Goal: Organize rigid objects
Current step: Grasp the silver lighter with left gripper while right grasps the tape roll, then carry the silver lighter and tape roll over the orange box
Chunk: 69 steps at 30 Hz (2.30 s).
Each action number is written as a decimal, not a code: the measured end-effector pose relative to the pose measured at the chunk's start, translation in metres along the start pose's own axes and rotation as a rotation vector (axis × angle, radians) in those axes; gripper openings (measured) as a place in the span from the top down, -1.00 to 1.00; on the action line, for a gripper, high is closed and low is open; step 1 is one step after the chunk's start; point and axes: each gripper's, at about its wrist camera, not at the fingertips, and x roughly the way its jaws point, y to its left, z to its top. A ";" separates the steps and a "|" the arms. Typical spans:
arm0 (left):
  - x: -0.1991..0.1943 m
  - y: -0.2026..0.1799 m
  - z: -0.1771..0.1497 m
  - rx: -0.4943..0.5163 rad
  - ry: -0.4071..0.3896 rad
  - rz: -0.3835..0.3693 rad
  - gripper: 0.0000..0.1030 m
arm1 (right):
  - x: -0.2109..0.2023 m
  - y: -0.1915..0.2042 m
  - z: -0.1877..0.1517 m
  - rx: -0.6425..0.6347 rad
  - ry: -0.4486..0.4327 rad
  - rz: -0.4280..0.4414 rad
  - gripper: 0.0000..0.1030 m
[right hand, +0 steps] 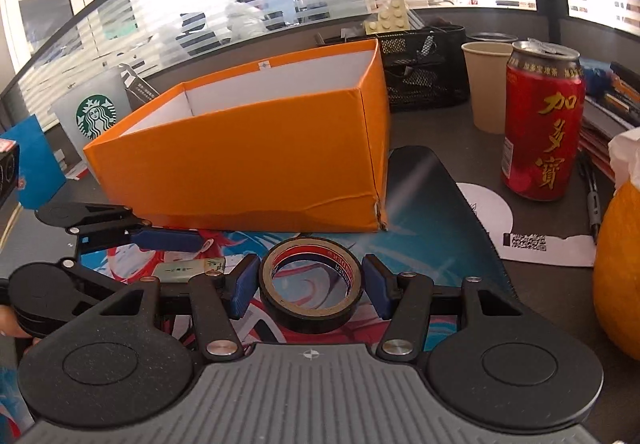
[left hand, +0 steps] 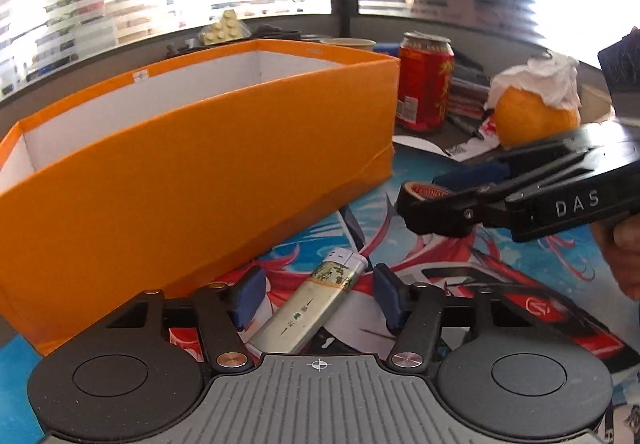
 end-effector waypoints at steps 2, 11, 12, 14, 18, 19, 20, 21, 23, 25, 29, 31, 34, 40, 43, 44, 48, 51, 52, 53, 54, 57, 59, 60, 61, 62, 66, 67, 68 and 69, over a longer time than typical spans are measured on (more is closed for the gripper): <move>0.000 -0.002 0.001 0.003 0.001 0.011 -0.05 | 0.000 0.000 -0.001 0.005 0.006 0.008 -0.03; -0.008 -0.020 -0.002 0.005 -0.013 0.121 0.04 | 0.002 0.014 -0.007 -0.098 0.027 -0.050 -0.04; -0.009 -0.023 -0.003 0.012 -0.016 0.126 0.11 | 0.001 0.017 -0.009 -0.127 0.027 -0.061 -0.04; -0.012 -0.028 -0.005 0.021 -0.018 0.122 0.45 | 0.000 0.023 -0.013 -0.183 0.033 -0.091 -0.04; -0.013 -0.042 -0.006 0.075 -0.022 0.153 0.59 | -0.002 0.031 -0.022 -0.263 0.043 -0.130 -0.07; -0.014 -0.042 -0.006 0.068 -0.021 0.157 0.59 | -0.003 0.029 -0.023 -0.250 0.042 -0.124 -0.10; -0.015 -0.040 -0.007 0.050 -0.021 0.155 0.59 | -0.003 0.027 -0.023 -0.238 0.043 -0.119 -0.11; -0.016 -0.039 -0.008 0.031 -0.020 0.155 0.59 | -0.003 0.027 -0.022 -0.231 0.043 -0.118 -0.13; -0.020 -0.039 -0.011 0.007 -0.019 0.167 0.59 | -0.002 0.027 -0.023 -0.227 0.038 -0.117 -0.13; -0.025 -0.039 -0.015 -0.005 -0.016 0.192 0.59 | -0.002 0.028 -0.023 -0.230 0.038 -0.113 -0.07; -0.040 -0.039 -0.025 -0.022 -0.005 0.270 0.59 | -0.003 0.033 -0.024 -0.233 0.037 -0.099 -0.02; -0.050 -0.037 -0.032 -0.042 -0.001 0.307 0.59 | -0.003 0.037 -0.025 -0.243 0.040 -0.080 -0.02; -0.066 -0.030 -0.043 -0.105 0.000 0.334 0.59 | -0.003 0.044 -0.027 -0.260 0.045 -0.060 -0.02; -0.084 -0.036 -0.057 -0.117 0.004 0.385 0.58 | -0.003 0.052 -0.030 -0.275 0.051 -0.048 -0.08; -0.085 -0.034 -0.057 -0.132 0.003 0.406 0.38 | -0.003 0.054 -0.031 -0.277 0.049 -0.049 -0.09; -0.084 -0.032 -0.056 -0.147 0.003 0.413 0.18 | -0.003 0.054 -0.030 -0.273 0.050 -0.049 -0.08; -0.084 -0.014 -0.058 -0.244 0.001 0.389 -0.14 | -0.003 0.055 -0.030 -0.272 0.049 -0.053 -0.02; -0.084 -0.013 -0.057 -0.248 -0.004 0.362 0.04 | -0.002 0.055 -0.031 -0.274 0.047 -0.055 -0.02; -0.084 -0.016 -0.057 -0.237 -0.008 0.348 0.27 | -0.002 0.056 -0.031 -0.274 0.046 -0.057 -0.02; -0.083 -0.021 -0.057 -0.221 -0.010 0.343 0.49 | -0.002 0.056 -0.031 -0.275 0.046 -0.057 -0.02; -0.083 -0.025 -0.056 -0.207 -0.011 0.338 0.59 | -0.002 0.056 -0.030 -0.273 0.046 -0.056 -0.02; -0.082 -0.030 -0.055 -0.222 -0.023 0.298 0.60 | -0.002 0.057 -0.031 -0.274 0.045 -0.058 -0.02; -0.084 -0.026 -0.056 -0.271 -0.036 0.281 0.60 | -0.002 0.056 -0.031 -0.273 0.046 -0.056 -0.02; -0.084 -0.026 -0.056 -0.278 -0.035 0.285 0.60 | -0.002 0.056 -0.030 -0.272 0.045 -0.056 -0.02; -0.083 -0.026 -0.055 -0.288 -0.035 0.293 0.60 | -0.003 0.057 -0.030 -0.271 0.042 -0.056 -0.02; -0.083 -0.024 -0.055 -0.303 -0.034 0.295 0.60 | -0.003 0.058 -0.030 -0.273 0.040 -0.059 -0.02; -0.086 -0.020 -0.049 -0.311 -0.030 0.331 0.60 | -0.005 0.062 -0.028 -0.283 0.020 -0.059 -0.02; -0.087 -0.018 -0.047 -0.315 -0.033 0.339 0.60 | -0.006 0.062 -0.027 -0.286 0.017 -0.058 -0.02; -0.089 -0.015 -0.044 -0.322 -0.040 0.347 0.60 | -0.007 0.064 -0.026 -0.289 0.013 -0.059 -0.02; -0.091 -0.013 -0.042 -0.327 -0.047 0.356 0.60 | -0.008 0.065 -0.026 -0.290 0.008 -0.060 -0.02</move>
